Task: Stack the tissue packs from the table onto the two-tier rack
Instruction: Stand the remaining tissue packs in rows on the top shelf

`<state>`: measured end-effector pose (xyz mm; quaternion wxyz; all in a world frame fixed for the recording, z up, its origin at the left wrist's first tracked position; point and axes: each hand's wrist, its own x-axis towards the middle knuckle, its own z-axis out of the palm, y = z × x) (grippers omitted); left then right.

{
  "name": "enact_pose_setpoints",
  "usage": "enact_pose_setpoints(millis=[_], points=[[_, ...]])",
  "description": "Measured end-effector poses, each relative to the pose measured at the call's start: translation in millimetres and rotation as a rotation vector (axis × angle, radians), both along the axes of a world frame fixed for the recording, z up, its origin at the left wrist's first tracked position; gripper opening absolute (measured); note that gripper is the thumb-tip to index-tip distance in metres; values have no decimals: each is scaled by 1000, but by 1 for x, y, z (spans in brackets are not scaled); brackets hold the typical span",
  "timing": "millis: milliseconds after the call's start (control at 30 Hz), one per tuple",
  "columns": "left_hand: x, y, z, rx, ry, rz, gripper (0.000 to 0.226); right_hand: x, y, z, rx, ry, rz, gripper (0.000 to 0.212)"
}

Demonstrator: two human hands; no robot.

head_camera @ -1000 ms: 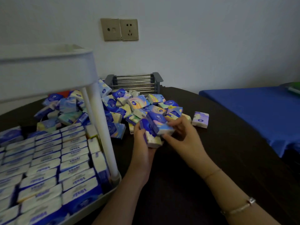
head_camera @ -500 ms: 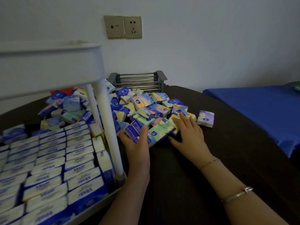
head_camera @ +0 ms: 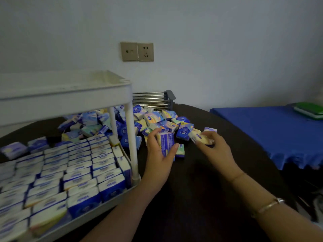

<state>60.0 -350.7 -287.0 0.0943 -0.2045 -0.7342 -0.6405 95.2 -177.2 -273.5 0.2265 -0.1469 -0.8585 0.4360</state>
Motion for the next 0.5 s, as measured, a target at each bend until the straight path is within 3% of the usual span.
enact_pose_setpoints(millis=[167,333,500], points=[[42,-22,57,-145,221,-57,62,43,-32,77,-285,56,194,18],[81,-54,126,-156,408,-17,59,81,-80,146,-362,91,327,30],[106,-102,184,-213,521,74,72,110,-136,209,-387,148,511,30]])
